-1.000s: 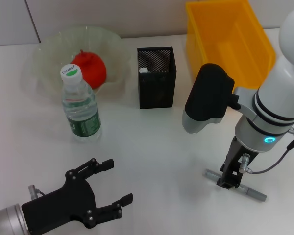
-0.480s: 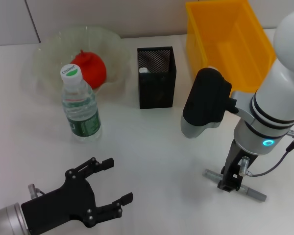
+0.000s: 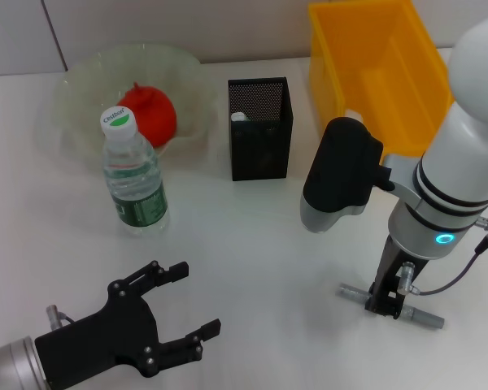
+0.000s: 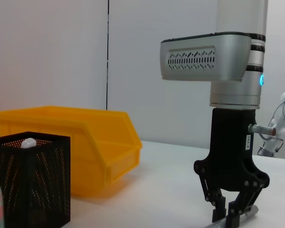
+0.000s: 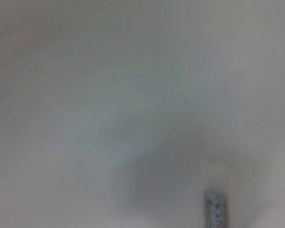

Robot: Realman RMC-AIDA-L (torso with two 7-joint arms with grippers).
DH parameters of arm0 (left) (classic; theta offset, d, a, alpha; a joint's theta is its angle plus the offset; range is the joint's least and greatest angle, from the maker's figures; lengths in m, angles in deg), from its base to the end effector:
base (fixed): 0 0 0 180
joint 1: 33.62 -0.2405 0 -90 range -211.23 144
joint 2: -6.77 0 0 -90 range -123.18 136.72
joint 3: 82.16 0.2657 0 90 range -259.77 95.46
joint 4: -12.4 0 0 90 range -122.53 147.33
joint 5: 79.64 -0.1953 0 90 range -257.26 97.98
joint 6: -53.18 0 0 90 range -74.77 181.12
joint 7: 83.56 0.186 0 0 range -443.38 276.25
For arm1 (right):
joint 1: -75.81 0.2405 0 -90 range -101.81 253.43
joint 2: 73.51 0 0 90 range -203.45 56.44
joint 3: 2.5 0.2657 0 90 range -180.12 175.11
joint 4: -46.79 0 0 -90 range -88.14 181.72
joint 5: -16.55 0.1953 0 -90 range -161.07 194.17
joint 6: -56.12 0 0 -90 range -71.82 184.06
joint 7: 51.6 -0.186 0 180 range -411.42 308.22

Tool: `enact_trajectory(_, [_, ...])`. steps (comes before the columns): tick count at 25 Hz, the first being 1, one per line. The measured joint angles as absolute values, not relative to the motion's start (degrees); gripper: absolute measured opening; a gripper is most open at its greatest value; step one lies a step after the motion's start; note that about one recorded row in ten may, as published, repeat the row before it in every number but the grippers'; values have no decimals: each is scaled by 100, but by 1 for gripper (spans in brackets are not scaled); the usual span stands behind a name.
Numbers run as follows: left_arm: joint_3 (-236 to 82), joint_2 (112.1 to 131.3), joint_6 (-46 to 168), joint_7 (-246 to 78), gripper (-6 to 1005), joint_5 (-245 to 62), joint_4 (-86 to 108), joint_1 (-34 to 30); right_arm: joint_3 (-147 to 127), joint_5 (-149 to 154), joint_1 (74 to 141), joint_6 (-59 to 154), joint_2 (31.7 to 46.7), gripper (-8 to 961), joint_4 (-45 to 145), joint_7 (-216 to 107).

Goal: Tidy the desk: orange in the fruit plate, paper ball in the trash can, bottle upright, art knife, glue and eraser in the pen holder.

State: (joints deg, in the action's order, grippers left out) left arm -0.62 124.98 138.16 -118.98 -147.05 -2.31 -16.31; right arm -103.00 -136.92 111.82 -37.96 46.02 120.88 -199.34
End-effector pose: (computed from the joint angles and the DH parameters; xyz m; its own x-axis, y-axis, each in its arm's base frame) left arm -0.2687 0.2371 -0.1065 0.7809 0.0826 0.6192 0.2946 -0.9227 -0.2486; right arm 0.2266 0.3035 -0.0852 0.6667 -0.4493 0.5947 -0.3323 -0.8934 -0.3024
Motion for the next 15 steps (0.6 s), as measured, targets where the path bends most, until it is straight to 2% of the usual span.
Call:
enact_trajectory(2, [-65, 12498, 13817, -11898, 860, -14705, -232, -1631, -10299, -13691, 11175, -3803, 4602, 138, 12107, -19929])
enact_trajectory(9, [-77, 12498, 13820, -11898, 860, -14705, -251, -1639, -9811, -13604, 11126, -3867, 4598, 138, 12393, -19924])
enact_trajectory(15, [-76, 12498, 13850, -11898, 860, -14705, -256, -1655, -7989, -12644, 11080, -3973, 4579, 137, 12954, -19726])
